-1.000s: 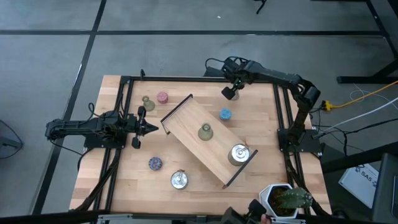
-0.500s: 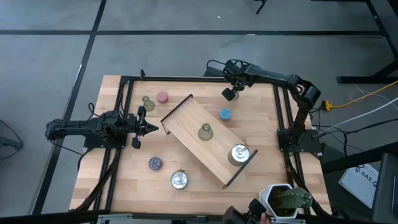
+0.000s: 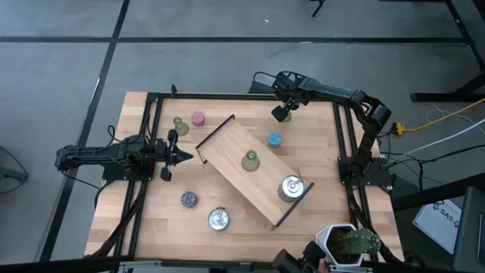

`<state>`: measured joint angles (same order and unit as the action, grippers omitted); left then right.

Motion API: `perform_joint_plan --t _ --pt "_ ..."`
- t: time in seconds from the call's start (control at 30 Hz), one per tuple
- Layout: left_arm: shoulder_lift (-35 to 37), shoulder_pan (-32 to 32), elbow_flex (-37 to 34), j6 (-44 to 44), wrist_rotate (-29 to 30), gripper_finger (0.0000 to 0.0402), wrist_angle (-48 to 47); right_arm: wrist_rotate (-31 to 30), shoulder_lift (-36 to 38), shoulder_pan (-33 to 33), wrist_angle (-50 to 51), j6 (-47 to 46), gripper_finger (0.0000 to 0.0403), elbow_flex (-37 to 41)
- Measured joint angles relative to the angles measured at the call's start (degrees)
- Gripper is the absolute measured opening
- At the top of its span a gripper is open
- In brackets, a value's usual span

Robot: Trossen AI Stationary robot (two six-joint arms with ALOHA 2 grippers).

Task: Pick & Place candle stick holders
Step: Put the right transparent candle holder on the shelf

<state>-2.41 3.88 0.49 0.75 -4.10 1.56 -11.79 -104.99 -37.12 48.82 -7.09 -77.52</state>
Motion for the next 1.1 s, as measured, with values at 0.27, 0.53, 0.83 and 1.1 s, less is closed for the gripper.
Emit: perform_joint_plan --t 0.27,0.53,0.83,1.1 --pt "0.02 -0.02 -0.02 0.0 0.0 0.0004 0.0 0.07 0.0 0.0 -0.24 0.24 0.0269 0.0" --pt "0.0 -0.02 -0.02 0.0 0.0 0.0004 -0.02 2.01 0.0 0.0 -0.28 0.46 0.0232 0.0" --pt "0.02 0.0 -0.02 0.0 0.0 0.0004 -0.02 2.1 0.0 0.0 -0.26 0.46 0.0196 0.0" --pt "0.01 -0.01 0.0 0.0 0.0 0.0004 -0.02 1.97 0.0 0.04 -0.24 0.46 0.0188 -0.02"
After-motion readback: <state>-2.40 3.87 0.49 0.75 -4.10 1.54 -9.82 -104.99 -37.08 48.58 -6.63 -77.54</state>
